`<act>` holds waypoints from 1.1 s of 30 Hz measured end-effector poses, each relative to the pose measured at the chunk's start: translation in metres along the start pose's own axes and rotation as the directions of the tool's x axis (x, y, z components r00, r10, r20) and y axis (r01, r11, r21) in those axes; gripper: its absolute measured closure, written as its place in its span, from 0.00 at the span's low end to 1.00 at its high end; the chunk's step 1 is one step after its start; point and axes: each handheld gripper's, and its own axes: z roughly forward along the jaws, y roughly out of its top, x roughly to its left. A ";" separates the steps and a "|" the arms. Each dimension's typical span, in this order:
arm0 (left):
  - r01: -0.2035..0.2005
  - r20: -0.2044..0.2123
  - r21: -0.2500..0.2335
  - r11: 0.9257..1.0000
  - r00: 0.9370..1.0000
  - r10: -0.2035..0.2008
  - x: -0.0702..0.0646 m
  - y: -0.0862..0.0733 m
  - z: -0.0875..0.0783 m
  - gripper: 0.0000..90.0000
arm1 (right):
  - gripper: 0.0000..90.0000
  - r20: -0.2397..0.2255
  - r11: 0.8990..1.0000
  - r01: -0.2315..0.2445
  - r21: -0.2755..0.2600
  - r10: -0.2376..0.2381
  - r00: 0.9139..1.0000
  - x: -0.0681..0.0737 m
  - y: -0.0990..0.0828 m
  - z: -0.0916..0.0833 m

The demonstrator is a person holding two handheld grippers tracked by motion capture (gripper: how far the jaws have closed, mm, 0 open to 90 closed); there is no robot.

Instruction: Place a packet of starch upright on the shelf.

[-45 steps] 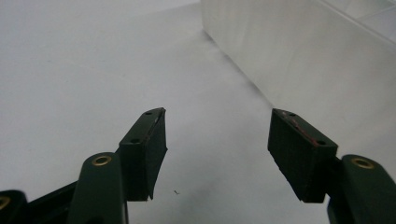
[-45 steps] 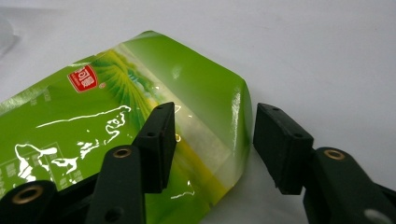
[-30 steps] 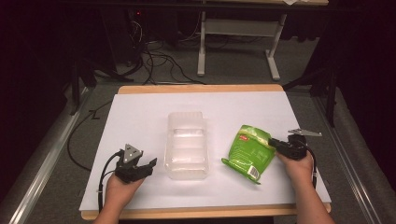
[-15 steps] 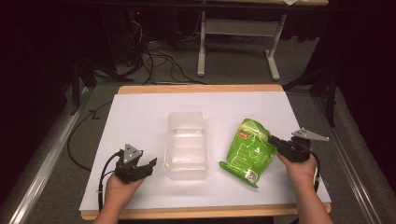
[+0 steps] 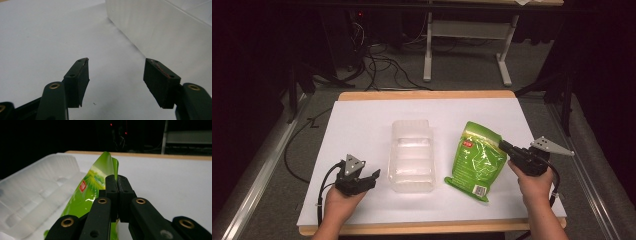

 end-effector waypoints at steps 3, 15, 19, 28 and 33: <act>0.002 0.000 0.003 1.000 1.000 -0.002 0.000 0.000 0.000 0.42 | 1.00 -0.017 0.999 0.021 -0.039 -0.022 1.000 0.011 0.006 -0.003; -0.005 -0.002 0.006 1.000 1.000 0.005 0.000 0.000 0.000 0.42 | 1.00 -0.035 0.976 0.127 -0.180 -0.135 0.990 0.059 0.035 -0.005; -0.006 -0.003 0.002 1.000 1.000 0.006 0.000 0.000 0.000 0.42 | 1.00 -0.028 0.974 0.148 -0.173 -0.155 0.987 0.062 0.032 -0.001; -0.004 0.001 -0.001 1.000 1.000 0.004 0.000 0.000 0.000 0.42 | 0.96 -0.024 0.978 0.136 -0.161 -0.142 0.990 0.053 0.015 -0.006; -0.010 0.000 0.002 1.000 1.000 0.010 -0.001 0.000 -0.001 0.42 | 0.91 -0.020 0.981 0.125 -0.148 -0.130 0.991 0.049 0.012 -0.005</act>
